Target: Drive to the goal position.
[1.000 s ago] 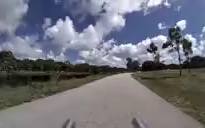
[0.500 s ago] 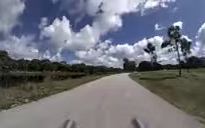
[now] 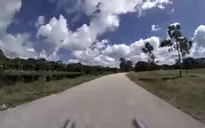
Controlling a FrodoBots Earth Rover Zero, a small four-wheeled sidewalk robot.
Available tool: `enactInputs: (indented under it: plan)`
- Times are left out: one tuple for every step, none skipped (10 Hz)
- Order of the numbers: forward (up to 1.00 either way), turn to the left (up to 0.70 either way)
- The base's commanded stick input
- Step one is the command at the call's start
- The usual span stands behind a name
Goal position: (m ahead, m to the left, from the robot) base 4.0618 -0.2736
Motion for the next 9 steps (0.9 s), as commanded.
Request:
enactInputs:
  plan:
    - [0.70,0.00]
    - [0.70,0.00]
    - [0.70,0.00]
    - [0.70,0.00]
    - [0.70,0.00]
    - [0.70,0.00]
    - [0.70,0.00]
    - [0.70,0.00]
    - [0.70,0.00]
